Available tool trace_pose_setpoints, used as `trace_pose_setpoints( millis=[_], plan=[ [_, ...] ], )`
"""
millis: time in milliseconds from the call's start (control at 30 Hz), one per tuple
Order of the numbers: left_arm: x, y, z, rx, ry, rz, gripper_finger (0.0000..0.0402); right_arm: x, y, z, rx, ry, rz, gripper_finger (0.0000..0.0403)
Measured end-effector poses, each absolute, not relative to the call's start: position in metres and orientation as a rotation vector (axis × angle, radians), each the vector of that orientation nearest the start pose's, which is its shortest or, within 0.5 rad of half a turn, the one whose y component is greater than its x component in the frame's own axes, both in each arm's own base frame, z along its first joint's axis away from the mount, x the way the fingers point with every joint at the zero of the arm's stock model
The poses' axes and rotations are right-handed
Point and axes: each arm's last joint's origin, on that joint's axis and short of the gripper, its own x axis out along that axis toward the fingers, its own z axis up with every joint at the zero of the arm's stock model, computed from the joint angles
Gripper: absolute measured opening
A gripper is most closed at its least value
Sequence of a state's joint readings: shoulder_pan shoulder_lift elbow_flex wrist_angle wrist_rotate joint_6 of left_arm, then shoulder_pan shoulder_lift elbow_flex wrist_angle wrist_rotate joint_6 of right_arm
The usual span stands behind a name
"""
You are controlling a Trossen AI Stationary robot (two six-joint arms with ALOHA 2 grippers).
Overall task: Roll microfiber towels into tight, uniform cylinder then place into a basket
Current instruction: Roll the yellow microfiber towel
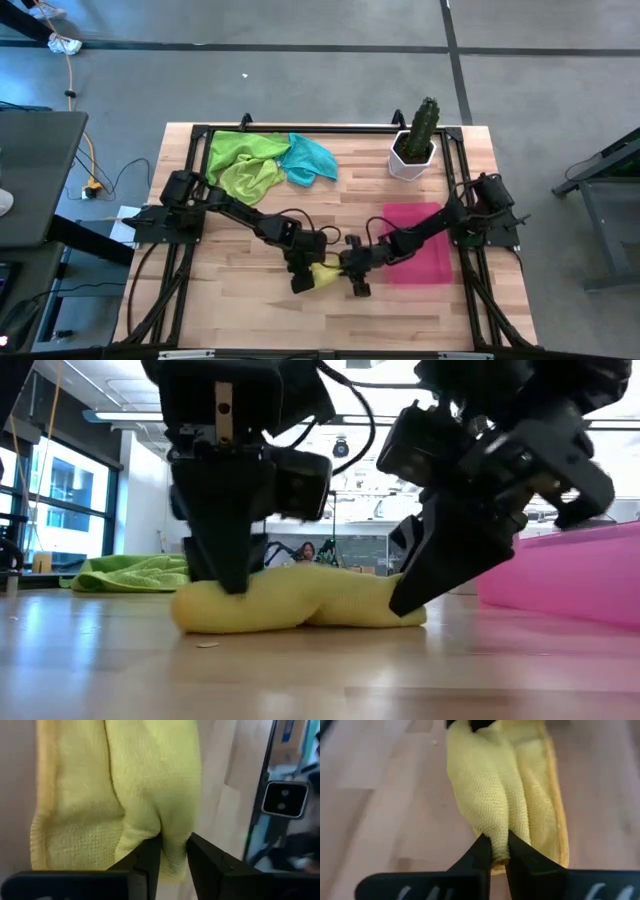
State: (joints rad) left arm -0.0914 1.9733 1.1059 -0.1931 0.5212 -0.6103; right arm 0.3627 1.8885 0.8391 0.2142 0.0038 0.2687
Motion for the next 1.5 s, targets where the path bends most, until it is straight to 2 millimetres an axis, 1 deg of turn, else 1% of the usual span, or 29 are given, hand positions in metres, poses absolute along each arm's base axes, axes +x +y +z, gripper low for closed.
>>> trace_pose_setpoints(
  millis=[67,167,233,333,433,567,700,800,900,1000,1067,1300,1400,1500],
  plan=[
    [0.371,-0.047,0.125,-0.682,1.174,-0.232,0.0087,0.32,0.117,0.1,0.172,0.884,0.255,0.001],
    [0.37,-0.045,0.142,-0.545,1.163,-0.19,0.0088,0.323,0.111,0.1,0.282,0.913,0.273,0.0005],
    [0.363,-0.043,0.15,-0.449,1.209,-0.122,0.0088,0.324,0.106,0.1,0.358,0.931,0.27,0.0005],
    [0.353,-0.045,0.162,-0.327,1.258,-0.027,0.0088,0.326,0.099,0.1,0.448,0.956,0.273,0.0005],
    [0.347,-0.056,0.171,-0.282,1.252,0.009,0.0088,0.327,0.091,0.099,0.526,0.984,0.282,0.0003],
    [0.345,-0.079,0.175,-0.207,1.208,-0.019,0.0088,0.328,0.078,0.098,0.641,1.032,0.305,0.0003],
    [0.343,-0.101,0.174,0.006,1.139,0.005,0.0088,0.329,0.068,0.098,0.712,1.057,0.28,0.0002],
    [0.342,-0.112,0.173,0.149,1.089,0.04,0.0088,0.329,0.063,0.097,0.752,1.073,0.271,0.0002],
    [0.341,-0.12,0.171,0.22,1.07,0.008,0.0088,0.329,0.06,0.097,0.763,1.074,0.261,0.0002],
    [0.343,-0.126,0.169,0.24,1.053,-0.017,0.0097,0.329,0.06,0.097,0.765,1.076,0.257,0.0007],
    [0.341,-0.128,0.165,0.266,1.071,-0.004,0.011,0.329,0.06,0.097,0.765,1.076,0.256,0.0009],
    [0.345,-0.126,0.147,0.345,1.094,0.067,0.0158,0.329,0.06,0.097,0.765,1.073,0.253,0.0012],
    [0.348,-0.123,0.138,0.354,1.111,0.087,0.0167,0.329,0.06,0.097,0.765,1.072,0.252,0.0012],
    [0.35,-0.117,0.134,0.377,1.119,0.145,0.0168,0.329,0.06,0.097,0.765,1.071,0.25,0.0012]
  ],
)
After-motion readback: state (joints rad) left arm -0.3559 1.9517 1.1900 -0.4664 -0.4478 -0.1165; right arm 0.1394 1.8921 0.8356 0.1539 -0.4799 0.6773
